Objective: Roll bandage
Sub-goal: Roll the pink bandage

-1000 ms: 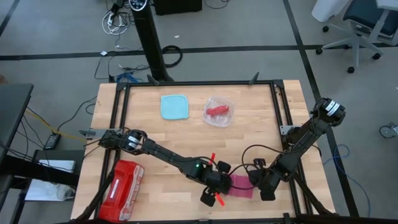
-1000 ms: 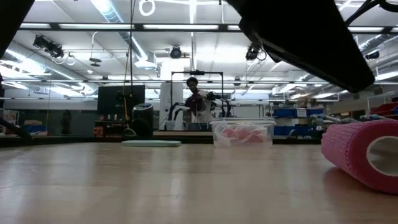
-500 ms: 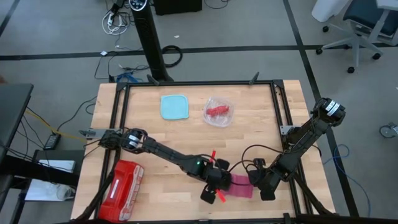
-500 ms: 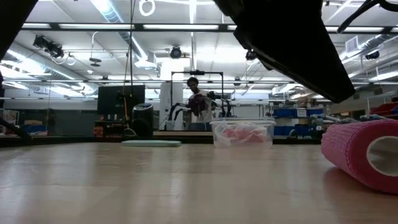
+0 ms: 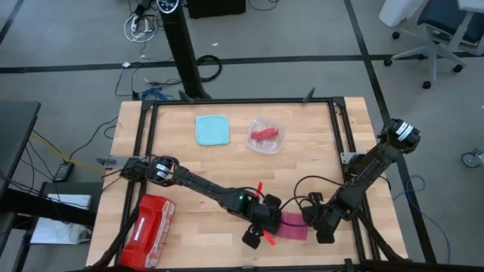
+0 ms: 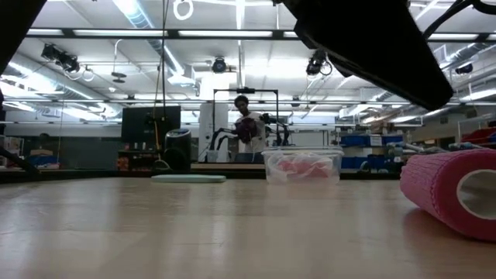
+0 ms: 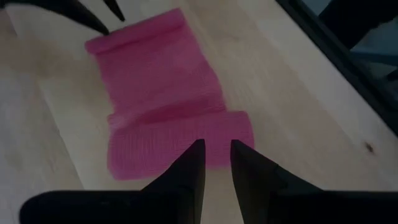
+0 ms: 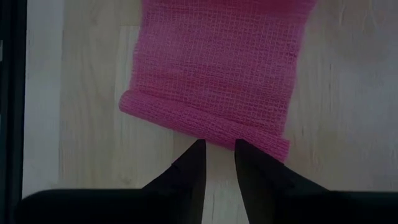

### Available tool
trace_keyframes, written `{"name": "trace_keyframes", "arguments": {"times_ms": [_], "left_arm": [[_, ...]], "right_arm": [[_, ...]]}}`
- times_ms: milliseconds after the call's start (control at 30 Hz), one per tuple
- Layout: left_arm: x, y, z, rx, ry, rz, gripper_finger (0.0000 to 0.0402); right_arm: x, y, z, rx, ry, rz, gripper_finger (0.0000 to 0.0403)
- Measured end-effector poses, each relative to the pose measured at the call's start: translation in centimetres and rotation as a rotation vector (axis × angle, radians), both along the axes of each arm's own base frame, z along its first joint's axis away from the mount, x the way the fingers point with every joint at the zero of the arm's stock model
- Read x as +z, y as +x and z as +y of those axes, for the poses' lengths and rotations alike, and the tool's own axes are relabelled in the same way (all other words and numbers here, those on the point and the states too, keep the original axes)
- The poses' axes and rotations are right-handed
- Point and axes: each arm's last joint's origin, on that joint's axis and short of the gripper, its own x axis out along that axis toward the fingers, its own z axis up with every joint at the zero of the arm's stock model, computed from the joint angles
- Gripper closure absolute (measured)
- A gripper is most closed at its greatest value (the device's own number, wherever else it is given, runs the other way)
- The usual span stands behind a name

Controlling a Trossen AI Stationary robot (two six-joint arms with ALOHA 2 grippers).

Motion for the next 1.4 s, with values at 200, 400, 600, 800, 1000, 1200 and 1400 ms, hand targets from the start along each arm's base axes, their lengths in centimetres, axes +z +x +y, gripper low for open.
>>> {"name": "trace_keyframes", "arguments": {"times_ms": [200,400,600,800,1000,1200,1400], "left_arm": [[0.2,0.2,-0.1,0.011,-0.001,-0.031,0.0321],[0.2,0.0,-0.7,0.010,0.071,-0.065,0.0321],[0.4,-0.4,-2.3,-0.050,0.073,-0.099,0.0321],[1.2,-0.5,-4.4,-0.145,-0.034,-0.189,0.0321],[2.6,0.0,-6.3,-0.192,-0.175,-0.353,0.0321],[3.5,0.4,-6.6,-0.193,-0.277,-0.422,0.0321],[1.0,0.1,-6.8,-0.158,-0.415,-0.481,0.0321]], "right_arm": [[0.0,0.1,0.1,-0.033,0.021,0.001,0.0314],[0.1,0.1,0.1,-0.052,0.031,0.002,0.0313],[0.1,0.1,0.1,-0.050,0.029,-0.005,0.0312],[0.2,-0.1,0.5,-0.055,0.001,-0.070,0.0312],[0.2,-0.3,0.7,-0.054,-0.018,-0.097,0.0311],[0.2,-0.5,0.8,-0.063,-0.047,-0.137,0.0309],[0.3,-0.4,0.8,-0.063,-0.064,-0.164,0.0309]]}}
